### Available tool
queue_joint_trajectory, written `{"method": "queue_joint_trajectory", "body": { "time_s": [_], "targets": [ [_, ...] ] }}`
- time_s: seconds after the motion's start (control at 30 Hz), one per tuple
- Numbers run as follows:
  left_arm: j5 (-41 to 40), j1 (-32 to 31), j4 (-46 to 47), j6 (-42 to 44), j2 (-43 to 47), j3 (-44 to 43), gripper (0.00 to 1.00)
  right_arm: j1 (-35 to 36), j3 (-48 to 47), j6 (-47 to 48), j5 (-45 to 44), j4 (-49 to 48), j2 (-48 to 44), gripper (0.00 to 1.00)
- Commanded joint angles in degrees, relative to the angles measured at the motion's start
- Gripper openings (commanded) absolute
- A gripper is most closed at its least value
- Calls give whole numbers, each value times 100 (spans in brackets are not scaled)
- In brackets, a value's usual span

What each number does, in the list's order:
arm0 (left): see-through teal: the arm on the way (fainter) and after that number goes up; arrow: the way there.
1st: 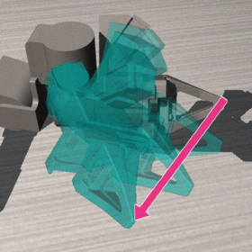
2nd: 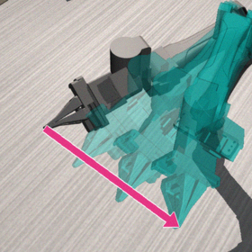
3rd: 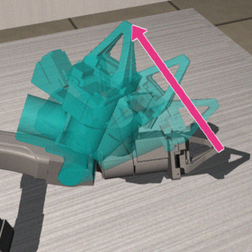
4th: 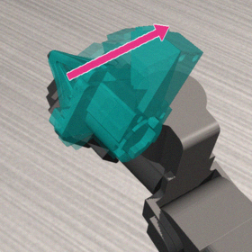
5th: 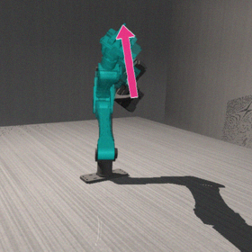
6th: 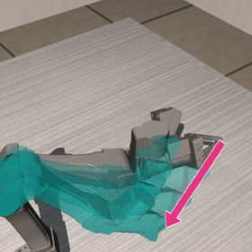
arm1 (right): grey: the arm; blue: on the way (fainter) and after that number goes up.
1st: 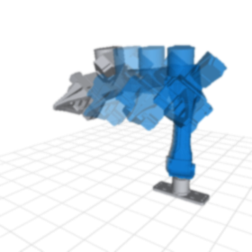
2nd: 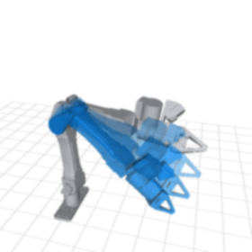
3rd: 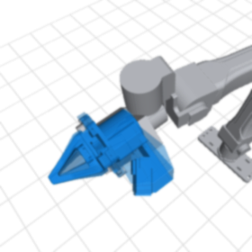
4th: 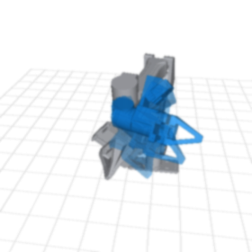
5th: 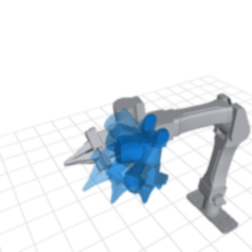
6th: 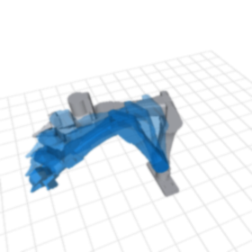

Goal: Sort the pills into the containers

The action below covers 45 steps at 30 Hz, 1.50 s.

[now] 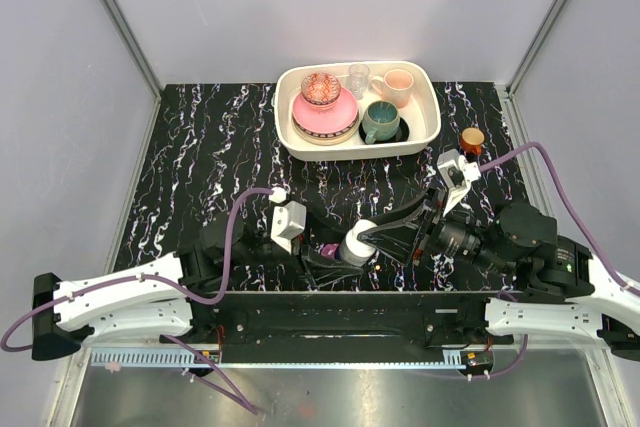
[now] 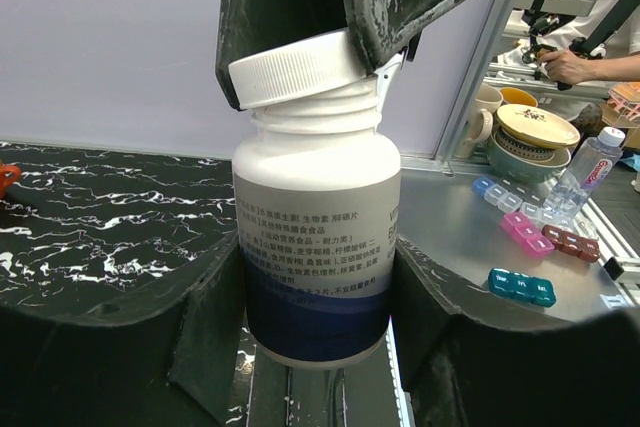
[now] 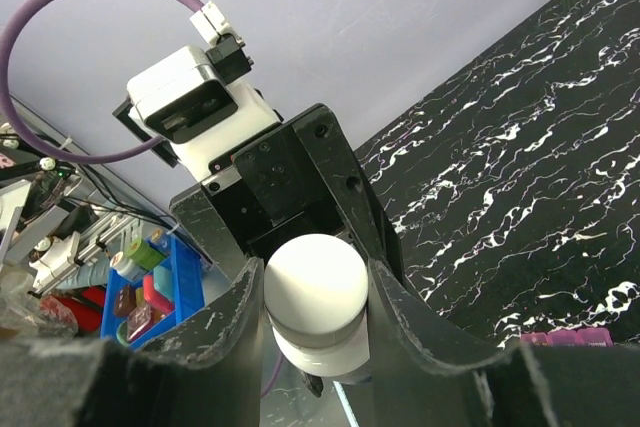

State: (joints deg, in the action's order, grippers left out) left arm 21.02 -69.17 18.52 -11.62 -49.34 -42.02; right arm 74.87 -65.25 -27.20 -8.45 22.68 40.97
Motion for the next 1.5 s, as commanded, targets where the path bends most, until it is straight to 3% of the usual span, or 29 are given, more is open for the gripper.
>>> {"method": "queue_joint_trajectory", "body": {
  "time_s": [0.0, 0.43, 1.17, 1.47],
  "targets": [
    [-229, 0, 670, -104, 3, -307, 0, 10, 4, 136, 335, -106, 43, 0],
    [-370, 0, 1391, -675, -225, -236, 0, 10, 83, 496, 818, 17, -10, 0],
    [-72, 0, 1110, -719, -146, -342, 0, 10, -84, 830, 1688, 791, 113, 1],
    [315, 0, 1434, -912, -181, -272, 0, 19, -66, 918, 1996, 888, 51, 1]
  ]
}}
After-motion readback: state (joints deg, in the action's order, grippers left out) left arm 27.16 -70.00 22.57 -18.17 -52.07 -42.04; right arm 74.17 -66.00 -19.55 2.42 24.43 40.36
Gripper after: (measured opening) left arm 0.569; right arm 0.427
